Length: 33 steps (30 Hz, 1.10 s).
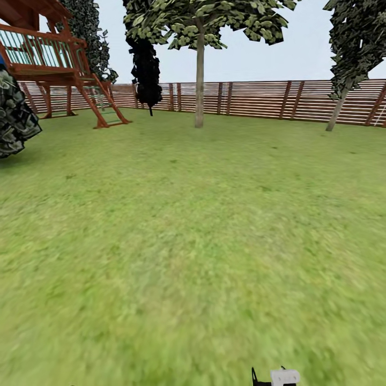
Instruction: In the garden, pick up the pesticide atomizer on the floor and spray pesticide onto both trees until each tree trunk is fully covered.
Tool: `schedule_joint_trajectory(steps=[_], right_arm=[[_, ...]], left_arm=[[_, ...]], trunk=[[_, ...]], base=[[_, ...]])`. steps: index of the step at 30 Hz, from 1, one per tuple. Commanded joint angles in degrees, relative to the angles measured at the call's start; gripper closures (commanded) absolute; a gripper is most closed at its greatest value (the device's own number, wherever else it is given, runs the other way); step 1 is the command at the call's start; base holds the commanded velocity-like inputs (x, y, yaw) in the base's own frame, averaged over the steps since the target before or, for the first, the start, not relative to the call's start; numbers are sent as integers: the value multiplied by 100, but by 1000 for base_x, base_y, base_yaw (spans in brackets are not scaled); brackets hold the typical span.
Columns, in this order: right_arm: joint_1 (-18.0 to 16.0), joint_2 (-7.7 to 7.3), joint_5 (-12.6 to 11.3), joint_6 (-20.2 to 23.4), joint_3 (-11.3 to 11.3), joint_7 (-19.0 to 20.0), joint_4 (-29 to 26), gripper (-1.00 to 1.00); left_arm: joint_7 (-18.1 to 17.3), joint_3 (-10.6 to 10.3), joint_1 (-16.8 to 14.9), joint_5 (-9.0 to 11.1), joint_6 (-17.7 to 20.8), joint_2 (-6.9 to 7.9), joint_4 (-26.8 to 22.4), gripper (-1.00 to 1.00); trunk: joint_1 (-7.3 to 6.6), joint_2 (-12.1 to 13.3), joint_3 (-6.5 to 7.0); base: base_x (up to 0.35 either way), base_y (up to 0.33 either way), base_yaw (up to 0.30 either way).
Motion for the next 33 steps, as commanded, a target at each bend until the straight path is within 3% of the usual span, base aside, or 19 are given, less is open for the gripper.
schedule_joint_trajectory(steps=[1,33], right_arm=[[-4,2,26,-4,42,-60,3,-100],[-4,1,25,-4,42,-60,5,-100]], left_arm=[[10,46,-4,-58,-20,1,6,100],[10,45,-4,-58,-19,1,6,100]], trunk=[[3,-2,-5],[3,-2,-5]], base=[[339,0,0],[339,0,0]])
